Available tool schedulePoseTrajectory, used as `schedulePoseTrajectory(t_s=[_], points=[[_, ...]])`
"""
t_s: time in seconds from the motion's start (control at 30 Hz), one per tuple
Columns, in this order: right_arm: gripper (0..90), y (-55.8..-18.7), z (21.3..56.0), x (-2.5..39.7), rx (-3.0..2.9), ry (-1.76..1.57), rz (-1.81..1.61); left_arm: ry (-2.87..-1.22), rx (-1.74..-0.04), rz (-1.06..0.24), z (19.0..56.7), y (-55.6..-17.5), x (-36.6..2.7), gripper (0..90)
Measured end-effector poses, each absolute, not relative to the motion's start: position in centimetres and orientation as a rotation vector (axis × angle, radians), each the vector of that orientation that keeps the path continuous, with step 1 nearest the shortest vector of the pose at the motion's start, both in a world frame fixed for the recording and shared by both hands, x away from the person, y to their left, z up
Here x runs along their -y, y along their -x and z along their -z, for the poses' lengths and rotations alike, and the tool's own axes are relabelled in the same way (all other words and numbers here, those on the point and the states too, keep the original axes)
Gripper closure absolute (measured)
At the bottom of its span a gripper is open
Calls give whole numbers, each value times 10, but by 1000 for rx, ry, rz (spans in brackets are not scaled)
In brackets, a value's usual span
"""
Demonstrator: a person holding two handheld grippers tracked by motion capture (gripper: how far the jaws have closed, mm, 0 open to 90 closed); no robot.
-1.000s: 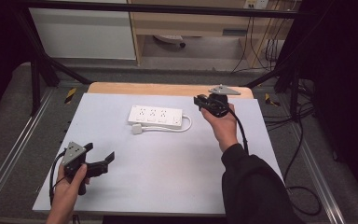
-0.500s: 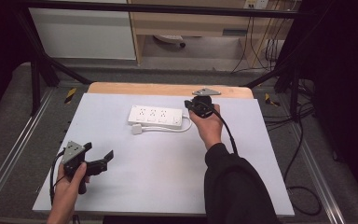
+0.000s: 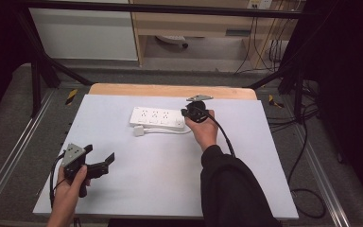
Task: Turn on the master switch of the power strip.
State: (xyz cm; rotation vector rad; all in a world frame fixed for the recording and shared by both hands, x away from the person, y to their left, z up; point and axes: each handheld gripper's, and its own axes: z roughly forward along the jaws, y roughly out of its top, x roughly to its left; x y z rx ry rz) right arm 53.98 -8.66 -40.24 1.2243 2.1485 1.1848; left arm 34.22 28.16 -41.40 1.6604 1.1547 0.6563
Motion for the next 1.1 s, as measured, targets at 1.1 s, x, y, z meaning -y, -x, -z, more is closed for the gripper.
schedulePoseTrajectory(t_s=[1.1], points=[[900,-545,424,68,-2222,-1221,-1065,-1656,-1162,-668,413,-341,-284,68]])
